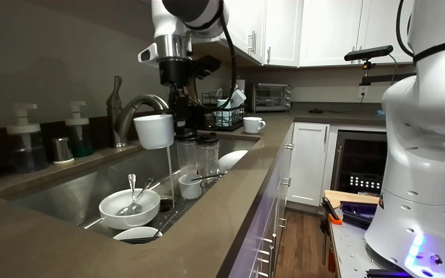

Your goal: Move the mug from the left side of the sink, put some water in it, then put it on the right side of the sink

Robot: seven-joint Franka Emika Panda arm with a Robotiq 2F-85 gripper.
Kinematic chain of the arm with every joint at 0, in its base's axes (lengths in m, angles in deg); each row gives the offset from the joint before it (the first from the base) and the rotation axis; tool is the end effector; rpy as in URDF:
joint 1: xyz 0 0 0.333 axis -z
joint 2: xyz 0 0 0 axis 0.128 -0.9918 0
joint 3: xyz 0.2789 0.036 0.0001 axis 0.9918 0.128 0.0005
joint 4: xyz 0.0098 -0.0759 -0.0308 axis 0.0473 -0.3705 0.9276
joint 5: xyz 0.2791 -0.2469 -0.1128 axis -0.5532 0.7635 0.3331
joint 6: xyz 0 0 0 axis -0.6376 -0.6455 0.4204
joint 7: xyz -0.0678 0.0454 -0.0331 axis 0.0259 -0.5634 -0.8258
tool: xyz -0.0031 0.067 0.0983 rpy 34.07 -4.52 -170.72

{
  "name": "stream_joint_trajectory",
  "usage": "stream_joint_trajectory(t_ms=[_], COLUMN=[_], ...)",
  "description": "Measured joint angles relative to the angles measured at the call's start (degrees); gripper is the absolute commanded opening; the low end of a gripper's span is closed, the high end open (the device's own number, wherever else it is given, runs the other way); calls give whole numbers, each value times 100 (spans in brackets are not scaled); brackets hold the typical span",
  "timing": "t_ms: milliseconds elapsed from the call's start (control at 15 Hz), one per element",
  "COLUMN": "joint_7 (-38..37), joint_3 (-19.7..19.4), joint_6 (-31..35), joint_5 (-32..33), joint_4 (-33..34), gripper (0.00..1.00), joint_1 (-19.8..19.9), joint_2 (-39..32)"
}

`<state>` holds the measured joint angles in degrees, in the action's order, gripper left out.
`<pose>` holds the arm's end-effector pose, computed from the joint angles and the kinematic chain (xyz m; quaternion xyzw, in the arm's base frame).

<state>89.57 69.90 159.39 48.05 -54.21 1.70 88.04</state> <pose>0.5385 0.0770 0.3722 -0.9231 -0.3809 0.0217 0.0484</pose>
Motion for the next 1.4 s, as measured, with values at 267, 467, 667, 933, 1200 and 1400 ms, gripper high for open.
stream_joint_trajectory(t_ms=[267,467,667,933,1200,1400], joint_7=[-242,-703,-1098,-1098,-1098,-1129], joint_3=[-5,-25,-31,-19,-19,2], joint_6=[234,309,321,321,321,319], joint_5=[4,49,135,135,135,135], joint_4=[43,27,-6,-7,-7,-1], gripper=[5,5,16,16,5,5], joint_1=[66,159,189,189,189,188], joint_2=[-331,-401,-393,-441,-441,-489])
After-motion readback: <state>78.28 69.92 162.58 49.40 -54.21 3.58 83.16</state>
